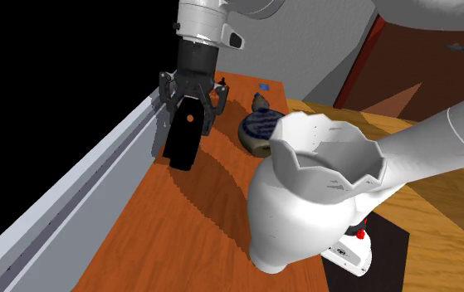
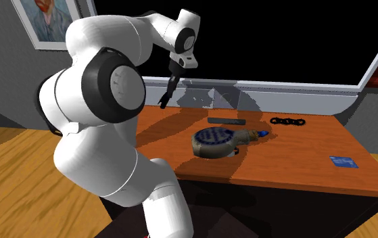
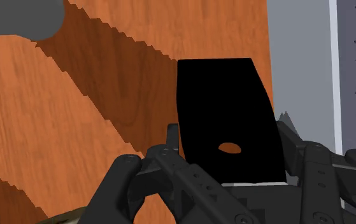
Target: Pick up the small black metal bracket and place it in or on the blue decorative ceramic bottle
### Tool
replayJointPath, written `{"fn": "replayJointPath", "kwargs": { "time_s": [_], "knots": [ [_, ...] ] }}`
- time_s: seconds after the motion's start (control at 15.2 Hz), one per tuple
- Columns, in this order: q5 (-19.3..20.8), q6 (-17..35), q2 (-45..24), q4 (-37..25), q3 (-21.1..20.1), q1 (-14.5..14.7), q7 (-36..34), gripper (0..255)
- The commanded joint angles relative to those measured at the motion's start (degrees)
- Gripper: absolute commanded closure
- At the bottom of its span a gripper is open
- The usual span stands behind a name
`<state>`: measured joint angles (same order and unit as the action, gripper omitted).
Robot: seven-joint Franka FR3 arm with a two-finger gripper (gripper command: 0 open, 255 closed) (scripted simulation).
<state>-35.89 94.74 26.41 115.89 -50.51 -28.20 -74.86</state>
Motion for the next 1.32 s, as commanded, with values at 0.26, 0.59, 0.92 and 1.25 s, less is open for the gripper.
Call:
{"fn": "replayJointPath", "kwargs": {
  "time_s": [0.26,0.59,0.92,1.25],
  "knots": [
    [0.6,-4.1,1.7,-0.9,4.2,0.3,2.1,255],
    [2.0,-6.8,5.2,3.8,11.7,0.3,9.6,255],
    [4.8,-8.8,7.0,7.0,18.0,-0.9,16.8,255],
    [8.6,-10.2,7.1,8.7,23.7,-2.9,23.6,255]
  ]
}}
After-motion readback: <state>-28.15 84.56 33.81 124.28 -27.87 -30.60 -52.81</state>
